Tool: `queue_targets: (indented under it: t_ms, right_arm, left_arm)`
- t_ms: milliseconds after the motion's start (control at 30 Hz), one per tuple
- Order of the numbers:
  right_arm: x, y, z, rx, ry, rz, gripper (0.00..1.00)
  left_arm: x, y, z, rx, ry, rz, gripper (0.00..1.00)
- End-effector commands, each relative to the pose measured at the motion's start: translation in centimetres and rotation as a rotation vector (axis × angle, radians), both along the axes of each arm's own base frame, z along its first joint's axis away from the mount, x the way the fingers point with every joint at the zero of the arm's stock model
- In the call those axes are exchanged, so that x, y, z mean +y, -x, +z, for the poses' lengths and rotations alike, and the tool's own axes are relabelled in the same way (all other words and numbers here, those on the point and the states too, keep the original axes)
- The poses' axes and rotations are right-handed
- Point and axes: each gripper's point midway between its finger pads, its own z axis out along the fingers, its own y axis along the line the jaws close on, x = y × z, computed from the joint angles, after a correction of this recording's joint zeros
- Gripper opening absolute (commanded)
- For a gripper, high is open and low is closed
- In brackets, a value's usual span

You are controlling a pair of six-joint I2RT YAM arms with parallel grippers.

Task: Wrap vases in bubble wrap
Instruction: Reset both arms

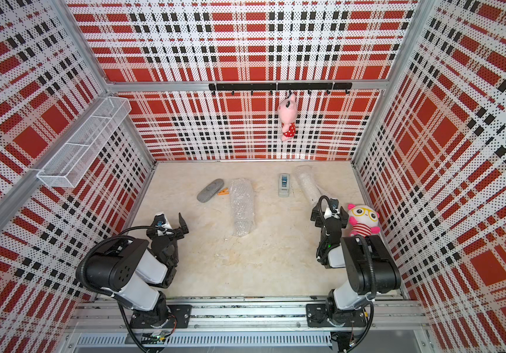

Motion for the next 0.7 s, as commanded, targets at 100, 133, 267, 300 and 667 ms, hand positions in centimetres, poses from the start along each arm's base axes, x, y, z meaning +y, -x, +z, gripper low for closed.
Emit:
queue_targets:
  t_ms: [100,133,267,300,667]
  right_arm:
    - [0.3,-0.4,0.8,-0.033,0.003,0.009,1.0]
    - [0.3,-0.4,0.9,-0.033,0.002,0.01,1.0]
    - [0.3,-0.4,0.8,-0.032,0.003,0.009,1.0]
    - [0.3,-0.4,0.8,-0.032,0.002,0.01,1.0]
    - [0.3,-0.4,0.8,-0.033,0.003,0.009,1.0]
  left_arm:
    - [0.5,-1.6,4.7,-0.18,0.045,0.012,0.98]
    - [0.6,-2.6,4.3,-0.151,0.054,-0.001,0.98]
    - [0.7,-3.4,4.0,-0.127,0.074,-0.026,0.98]
    - [0.7,-3.4,3.9,-0.125,0.073,-0.025,0.98]
    - [0.5,-2.9,4.1,-0.138,0.061,-0.021,0.98]
